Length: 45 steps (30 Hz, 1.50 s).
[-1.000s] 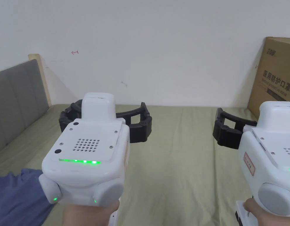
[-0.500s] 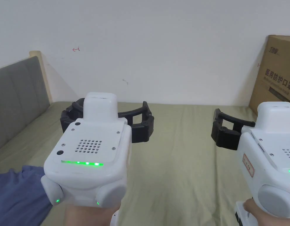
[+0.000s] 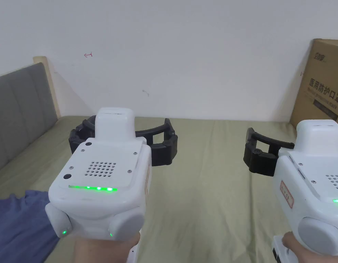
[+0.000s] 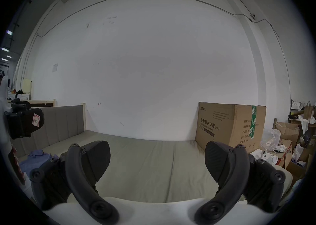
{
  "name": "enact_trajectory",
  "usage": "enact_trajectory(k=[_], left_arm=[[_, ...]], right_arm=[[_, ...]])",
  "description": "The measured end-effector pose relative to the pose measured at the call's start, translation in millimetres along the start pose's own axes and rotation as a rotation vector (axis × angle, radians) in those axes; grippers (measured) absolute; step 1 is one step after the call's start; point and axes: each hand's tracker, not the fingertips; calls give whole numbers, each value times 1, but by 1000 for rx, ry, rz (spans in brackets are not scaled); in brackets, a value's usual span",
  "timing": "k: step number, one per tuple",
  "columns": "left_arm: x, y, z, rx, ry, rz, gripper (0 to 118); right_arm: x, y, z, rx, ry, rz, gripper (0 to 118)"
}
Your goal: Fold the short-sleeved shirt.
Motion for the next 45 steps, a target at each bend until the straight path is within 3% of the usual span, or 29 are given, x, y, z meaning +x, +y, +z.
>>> enact_trajectory(k=[23, 39, 41, 43, 45], left_arm=[[5, 1, -3, -46, -6, -17, 118], [4, 2, 0, -33, -29, -11, 118], [4, 1, 0, -36, -24, -20, 118], [4, -1, -1, -50, -24, -21, 118], [2, -3, -3, -76, -24, -19, 116]], right_arm=[[3, 3, 3, -7, -13, 14, 113], [13, -3, -1, -53, -23, -53, 112], [13, -3, 0, -48, -37, -43, 104], [15, -4, 0, -45, -35, -51, 88], [13, -4, -2, -57, -56, -60, 40]])
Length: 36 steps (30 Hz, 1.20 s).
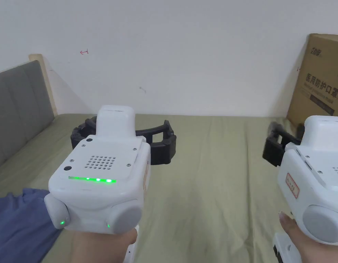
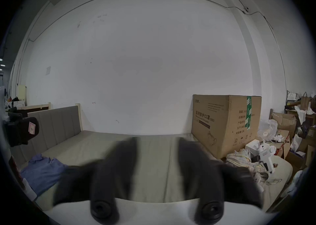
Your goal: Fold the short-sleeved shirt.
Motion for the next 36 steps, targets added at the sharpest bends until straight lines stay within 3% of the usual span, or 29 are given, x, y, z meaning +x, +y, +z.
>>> enact_trajectory(k=[1, 2, 4, 7, 14, 17, 21, 24, 26, 31, 33, 36], left_arm=[[-1, -2, 0, -1, -3, 1, 110], [0, -4, 1, 4, 9, -9, 82], [4, -8, -2, -6, 89, -57, 2], [-2, -12, -7, -75, 35, 13, 0], [-27, -20, -4, -117, 66, 16, 0], [-71, -18, 15, -141, 125, -22, 0], [-146, -16, 63, -121, 328, -96, 0], [-189, -19, 100, -117, 459, -67, 0], [-209, -22, 113, -144, 533, -49, 0], [-229, -46, 84, -323, 425, -51, 0], [-250, -71, 52, -501, 285, 40, 0], [-291, -130, -4, -884, 57, 297, 0]], right_arm=[[0, 0, -1, -17, -7, 11, 7], [2, -1, -2, -32, -2, 15, 0], [8, -2, -2, -51, 75, -20, 0], [7, -5, 0, -49, 50, 50, 0], [-3, -15, -8, -76, 129, 42, 0], [-44, -24, -21, -107, 226, 23, 0], [-130, -28, -24, -139, 422, 6, 0], [-180, -29, -15, -173, 585, -3, 0], [-200, -31, -11, -178, 619, 11, 0], [-219, -39, -19, -249, 674, 47, 0], [-219, -46, -26, -299, 691, 72, 0], [-215, -61, -35, -356, 687, 116, 0]])
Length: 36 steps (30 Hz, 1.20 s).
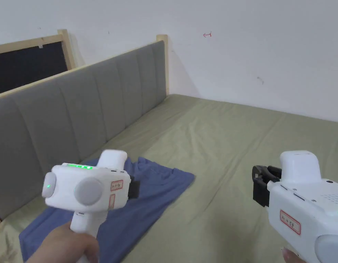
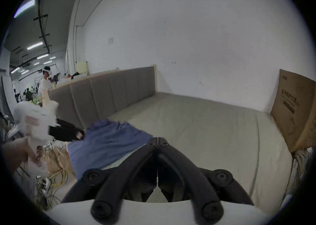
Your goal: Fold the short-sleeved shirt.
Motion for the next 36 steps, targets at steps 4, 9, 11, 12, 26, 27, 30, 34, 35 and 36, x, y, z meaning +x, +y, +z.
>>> enact_trajectory(k=[4, 9, 11, 12, 26, 27, 30, 34, 35, 36], left_arm=[[-28, 3, -77, -199, 47, 81, 29], [-45, -8, -127, -253, 148, 119, 116], [-47, -14, -147, -298, 212, 102, 117], [-48, -20, -162, -332, 244, 74, 118], [-65, -23, -91, -83, 190, 20, 5], [-67, -17, -76, -62, 160, 38, 5], [-47, 3, -22, 52, 258, -85, 5], [-4, 44, 45, 223, 236, -208, 5], [12, 53, 59, 269, 195, -238, 5], [33, 65, 72, 290, 150, -267, 5]], right_arm=[[14, -21, -12, -64, -33, -1, 0], [35, -38, -27, -131, -63, -67, 0], [41, -43, -29, -136, -70, -74, 0], [42, -45, -30, -141, -75, -75, 0], [48, -58, -30, -202, -28, -93, 0], [48, -57, -26, -196, -26, -89, 0], [55, -51, -11, -166, -26, -97, 0], [74, -42, 22, -80, -13, -165, 0], [79, -40, 31, -62, -25, -178, 0], [86, -37, 42, -41, -52, -190, 0]])
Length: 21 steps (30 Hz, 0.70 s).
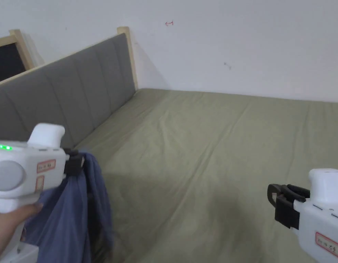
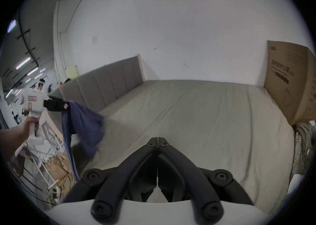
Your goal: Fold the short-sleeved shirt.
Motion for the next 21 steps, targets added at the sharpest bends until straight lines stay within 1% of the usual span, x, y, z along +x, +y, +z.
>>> enact_trajectory(k=[3, 6, 8, 10, 12, 13, 14, 15, 16, 18, 20, 21], left_arm=[[47, 44, 25, 119, -109, -55, 5], [110, 76, 46, 208, -285, -51, 5], [149, 92, 51, 231, -410, -45, 5], [198, 101, 52, 223, -531, -74, 5], [239, 103, 45, 200, -611, -110, 5], [263, 101, 37, 167, -665, -120, 4], [283, 100, 27, 88, -738, -107, 4], [302, 93, 9, 11, -794, -71, 4], [323, 85, -8, -76, -823, -48, 4], [362, 59, -40, -215, -836, -71, 5], [388, 30, -70, -338, -833, -95, 5], [400, 13, -85, -411, -843, -92, 5]], right_arm=[[20, 8, 34, 64, -65, -30, 0], [42, 14, 71, 107, -128, -49, 0], [57, 15, 94, 135, -175, -55, 0], [73, 14, 121, 171, -233, -70, 0], [88, 12, 140, 201, -275, -93, 0], [96, 9, 152, 240, -279, -116, 0], [104, 6, 161, 275, -265, -134, 0], [112, 2, 169, 303, -237, -158, 0], [120, -1, 174, 307, -231, -184, 0], [131, -7, 178, 280, -264, -197, 0], [138, -14, 176, 234, -321, -189, 0], [142, -18, 174, 197, -322, -189, 0]])
